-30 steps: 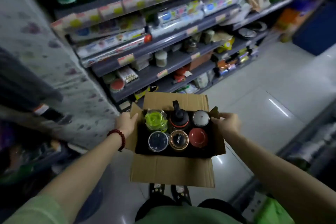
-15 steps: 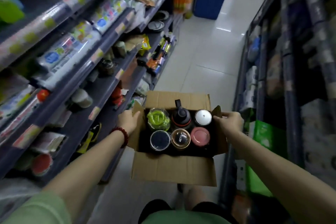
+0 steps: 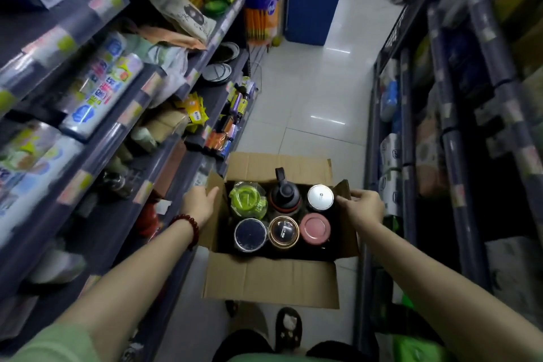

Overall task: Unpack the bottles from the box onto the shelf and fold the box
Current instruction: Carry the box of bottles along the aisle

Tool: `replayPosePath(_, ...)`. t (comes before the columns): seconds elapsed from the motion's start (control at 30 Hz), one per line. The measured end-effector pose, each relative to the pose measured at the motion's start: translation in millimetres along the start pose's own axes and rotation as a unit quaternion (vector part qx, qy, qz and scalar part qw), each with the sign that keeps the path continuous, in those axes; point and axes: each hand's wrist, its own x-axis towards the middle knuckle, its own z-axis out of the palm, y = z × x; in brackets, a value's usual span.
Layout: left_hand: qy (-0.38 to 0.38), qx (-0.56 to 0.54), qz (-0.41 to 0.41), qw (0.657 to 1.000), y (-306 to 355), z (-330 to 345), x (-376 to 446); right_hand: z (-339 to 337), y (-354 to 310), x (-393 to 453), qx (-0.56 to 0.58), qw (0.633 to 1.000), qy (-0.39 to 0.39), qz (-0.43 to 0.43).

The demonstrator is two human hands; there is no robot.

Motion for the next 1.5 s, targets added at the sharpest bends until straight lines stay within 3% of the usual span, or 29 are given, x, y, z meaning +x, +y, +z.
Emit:
replayPosePath(0.5,-0.029,0.034,0.071,0.996,130.9,-28.5,204.6,25.1,-114.3,153.6,0.049,0.996,0.055,0.047)
replayPosePath(0.7,-0.025,0.028,0.047,0.998,173.6,-15.5,259.4,17.8,-151.3,234.4,0.028,0.998,0.045,0.028)
replayPosePath(1.03,0.076,-0.051,-0.098,0.991,215.2,14.8,276.2,12.7,-232.4,365.2,-0.048,0.992,-0.078,-0.084)
replayPosePath(1.5,0.156,-0.07,-0.264,0.949,161.5,-3.2,251.9,104.7,-316.8,389.1,-0.106,0.942,-0.23,-0.218)
